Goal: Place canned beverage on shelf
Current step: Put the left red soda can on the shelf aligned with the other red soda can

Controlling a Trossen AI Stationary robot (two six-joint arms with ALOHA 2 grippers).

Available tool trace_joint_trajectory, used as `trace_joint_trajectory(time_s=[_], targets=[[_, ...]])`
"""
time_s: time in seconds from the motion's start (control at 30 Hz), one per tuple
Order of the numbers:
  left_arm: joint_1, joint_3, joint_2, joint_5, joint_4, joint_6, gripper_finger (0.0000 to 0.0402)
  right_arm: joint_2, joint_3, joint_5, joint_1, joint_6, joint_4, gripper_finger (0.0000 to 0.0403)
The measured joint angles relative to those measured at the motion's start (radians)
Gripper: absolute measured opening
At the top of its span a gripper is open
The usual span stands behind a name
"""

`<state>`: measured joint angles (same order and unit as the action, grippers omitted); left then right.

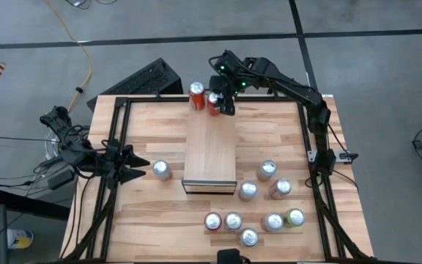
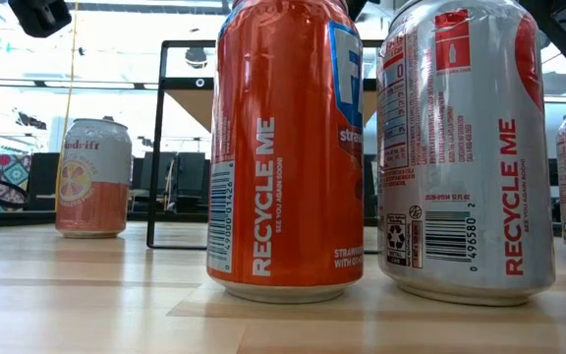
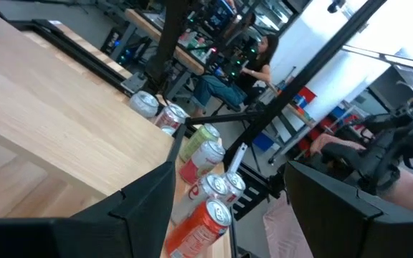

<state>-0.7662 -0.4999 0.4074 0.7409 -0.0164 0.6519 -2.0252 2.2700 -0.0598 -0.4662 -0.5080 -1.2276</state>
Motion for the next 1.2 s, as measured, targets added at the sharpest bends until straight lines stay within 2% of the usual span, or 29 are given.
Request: trace_joint_trajectory(time_s=[0.33,0.7,0.97,1.2], targets=[[0.0,0.0,0.001,0.032,0.0,-0.009,0.0251,-0.001,-0.001,0.0,-0.014,-0.114,-0.009,0.0268],[0.0,0.0,0.001,0.034,0.0,-0.012,0.0251,-0.005,-0.003,0.036,-0.015,-0.151,-0.018,0.032],[0.0,0.0,0.001,0.034,0.0,-0.011,0.0251,-0.006,-0.005,0.066,-0.014,-0.142,0.004,0.0346],[0.0,0.0,0.001,0.034,-0.001,-0.011,0.0251,-0.006,-0.004,0.066,-0.014,-0.031,0.012,0.0349]])
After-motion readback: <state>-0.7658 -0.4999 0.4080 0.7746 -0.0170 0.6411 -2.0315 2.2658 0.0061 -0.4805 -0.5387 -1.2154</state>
